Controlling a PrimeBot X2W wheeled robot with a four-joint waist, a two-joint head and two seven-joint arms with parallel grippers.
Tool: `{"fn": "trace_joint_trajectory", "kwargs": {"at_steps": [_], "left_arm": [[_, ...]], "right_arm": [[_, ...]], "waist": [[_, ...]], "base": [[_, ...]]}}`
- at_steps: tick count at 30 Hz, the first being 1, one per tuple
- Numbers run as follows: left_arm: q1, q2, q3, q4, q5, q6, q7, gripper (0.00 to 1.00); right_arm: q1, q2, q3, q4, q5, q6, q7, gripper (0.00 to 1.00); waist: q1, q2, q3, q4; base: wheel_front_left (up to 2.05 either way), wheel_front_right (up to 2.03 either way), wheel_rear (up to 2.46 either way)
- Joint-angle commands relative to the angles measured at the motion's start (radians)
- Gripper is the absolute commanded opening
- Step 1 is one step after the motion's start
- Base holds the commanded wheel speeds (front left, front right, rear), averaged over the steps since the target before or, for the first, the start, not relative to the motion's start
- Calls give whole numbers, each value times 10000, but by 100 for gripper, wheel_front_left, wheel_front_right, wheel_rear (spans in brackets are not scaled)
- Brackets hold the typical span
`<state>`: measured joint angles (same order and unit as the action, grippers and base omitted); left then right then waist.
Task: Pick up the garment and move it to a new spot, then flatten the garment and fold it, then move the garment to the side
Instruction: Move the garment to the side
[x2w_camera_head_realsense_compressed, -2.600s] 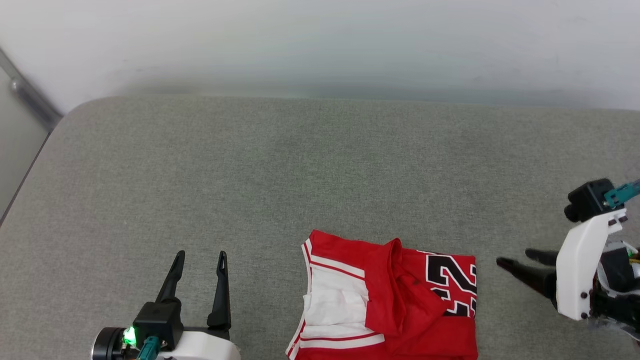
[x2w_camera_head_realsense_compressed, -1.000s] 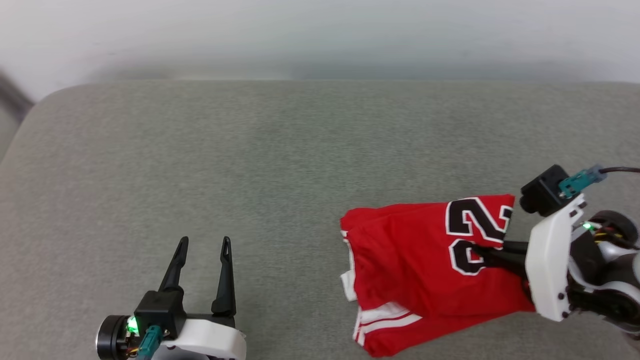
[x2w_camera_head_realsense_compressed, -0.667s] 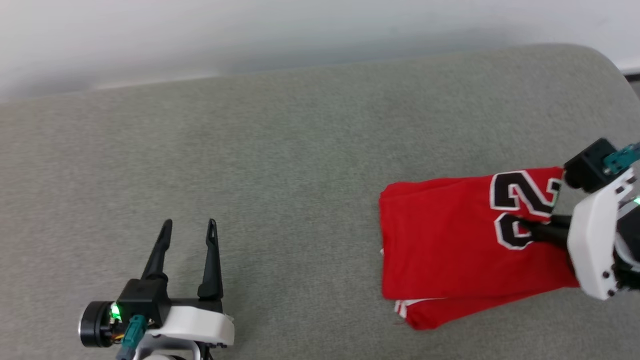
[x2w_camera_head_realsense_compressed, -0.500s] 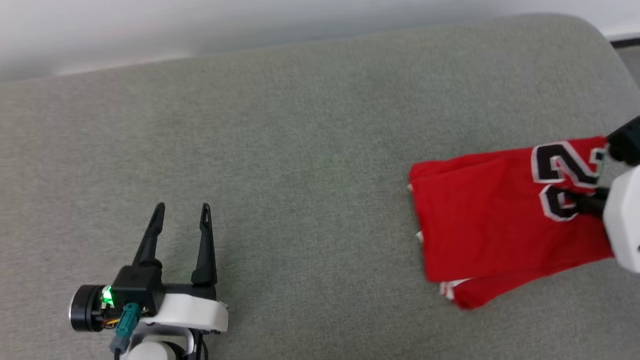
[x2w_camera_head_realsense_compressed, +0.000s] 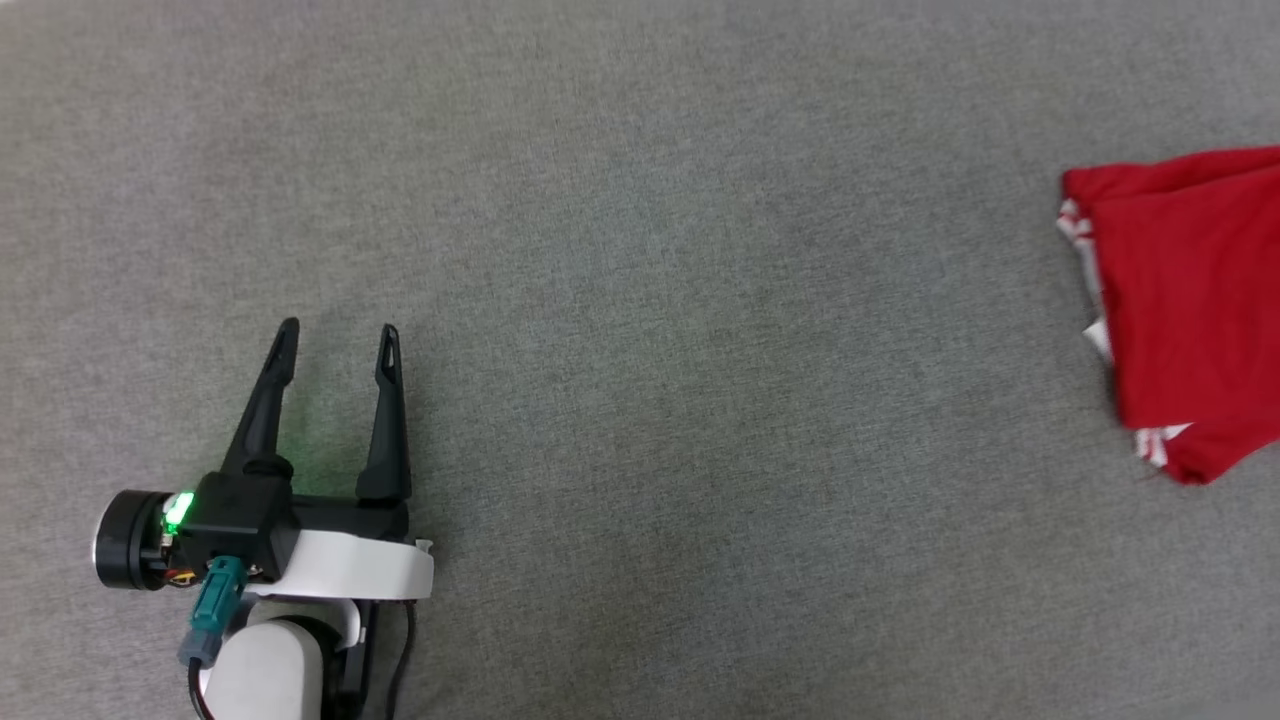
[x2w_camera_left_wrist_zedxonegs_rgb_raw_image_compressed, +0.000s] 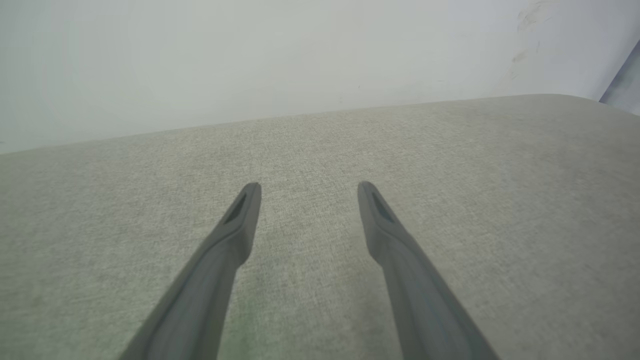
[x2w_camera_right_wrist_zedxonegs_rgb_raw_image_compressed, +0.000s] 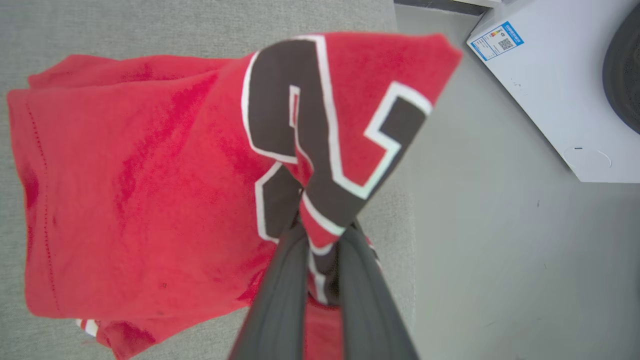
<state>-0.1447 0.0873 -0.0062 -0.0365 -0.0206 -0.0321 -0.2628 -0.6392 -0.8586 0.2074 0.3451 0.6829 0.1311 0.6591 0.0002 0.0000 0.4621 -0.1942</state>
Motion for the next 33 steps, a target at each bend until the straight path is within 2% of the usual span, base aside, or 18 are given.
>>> {"fn": "trace_joint_trajectory", "kwargs": {"at_steps": [1, 4, 10, 11, 13, 20, 27, 33], "left_arm": [[-153, 75, 25, -120, 67, -3, -22, 100], [-250, 105, 58, -278, 96, -6, -22, 100], [-254, 161, 124, -382, 88, -4, -22, 100], [-234, 154, 112, -357, 103, 3, -22, 100], [-159, 137, 68, -306, 129, 15, -22, 100], [122, 25, -6, -57, -7, 22, -24, 100], [590, -140, -65, 101, -99, 107, -24, 100], [864, -219, -134, 204, -193, 168, -22, 100]], "right_arm": [[-303, 108, -304, 327, -234, -8, -132, 0], [-524, 188, -760, 839, -743, -8, -303, 0], [-741, 908, -1385, 1516, -1330, -8, -665, 0], [-709, 1041, -1440, 1623, -1430, -8, -627, 100], [-628, 1206, -1495, 1657, -1597, -8, -694, 100], [-325, 1308, -1947, 1224, -2989, -11, -2616, 100], [-178, 2361, -2693, 221, -3960, -8, -5189, 100], [268, 3162, -2799, -678, -4655, -8, -7088, 100]], "waist": [[-2, 0, 359, 52], [-2, 0, 604, 59], [-2, 0, 723, 4], [-2, 0, 673, -9], [-2, 0, 518, -13], [-2, 0, -370, 172], [-2, 0, -1341, 525], [-2, 0, -1943, 992]], "base": [[0, 0, 0], [0, 0, 0], [0, 0, 0], [0, 0, 0], [0, 0, 0], [0, 0, 0], [0, 0, 0], [0, 0, 0]]}}
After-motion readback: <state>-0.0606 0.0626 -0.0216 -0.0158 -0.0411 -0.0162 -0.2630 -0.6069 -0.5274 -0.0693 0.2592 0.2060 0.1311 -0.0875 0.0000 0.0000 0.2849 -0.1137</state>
